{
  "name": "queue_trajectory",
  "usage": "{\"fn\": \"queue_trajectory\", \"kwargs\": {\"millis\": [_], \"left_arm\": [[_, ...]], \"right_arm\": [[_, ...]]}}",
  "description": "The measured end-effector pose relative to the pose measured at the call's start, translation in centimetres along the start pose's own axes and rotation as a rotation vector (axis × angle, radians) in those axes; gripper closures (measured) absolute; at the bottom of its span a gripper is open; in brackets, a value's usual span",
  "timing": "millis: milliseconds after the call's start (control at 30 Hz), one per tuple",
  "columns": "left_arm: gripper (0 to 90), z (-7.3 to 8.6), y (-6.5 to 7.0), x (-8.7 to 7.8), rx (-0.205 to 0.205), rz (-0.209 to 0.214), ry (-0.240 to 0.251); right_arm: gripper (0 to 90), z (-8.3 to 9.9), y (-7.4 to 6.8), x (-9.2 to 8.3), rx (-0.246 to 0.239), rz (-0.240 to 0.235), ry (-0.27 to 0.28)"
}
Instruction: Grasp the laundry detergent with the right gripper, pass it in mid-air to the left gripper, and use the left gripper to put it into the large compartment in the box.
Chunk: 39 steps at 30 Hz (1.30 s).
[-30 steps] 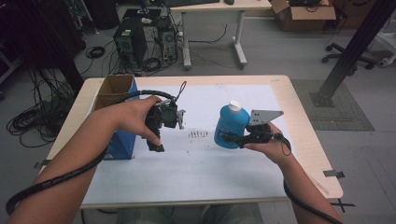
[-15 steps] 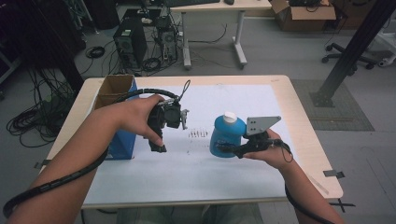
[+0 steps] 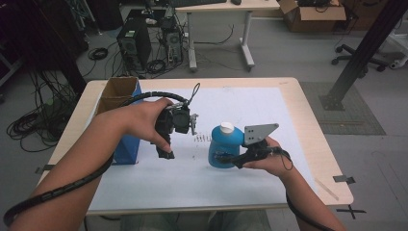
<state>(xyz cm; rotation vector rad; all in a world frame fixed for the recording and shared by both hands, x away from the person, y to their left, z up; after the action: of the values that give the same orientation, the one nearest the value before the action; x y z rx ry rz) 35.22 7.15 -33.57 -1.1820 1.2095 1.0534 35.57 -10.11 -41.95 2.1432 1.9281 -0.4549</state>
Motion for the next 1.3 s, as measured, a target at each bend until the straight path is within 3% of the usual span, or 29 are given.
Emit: {"fn": "queue_trajectory", "kwargs": {"millis": [633,1300], "left_arm": [[4.4,-1.1,0.3,-0.1,0.007,0.013,-0.004],[4.3,-1.8,0.4,-0.3,-0.006,-0.001,-0.005]], "right_arm": [[44.4,0.0,-0.5,3.5,-0.011,-0.057,-0.011],[44.4,-1.0,-1.2,7.2,-0.03,-0.099,-0.02]]}}
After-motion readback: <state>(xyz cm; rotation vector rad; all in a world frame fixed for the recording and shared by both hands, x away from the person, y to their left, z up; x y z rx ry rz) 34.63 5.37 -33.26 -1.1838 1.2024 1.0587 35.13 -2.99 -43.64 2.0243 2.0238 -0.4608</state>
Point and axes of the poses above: each handheld gripper's, and its own axes: x roughly forward along the jaws, z roughly out of its underside, y roughly to its right, the point moved 8 cm from there along x, roughly forward along the jaws, and after that the axes turned 4 degrees about x, right-handed, at the moved point
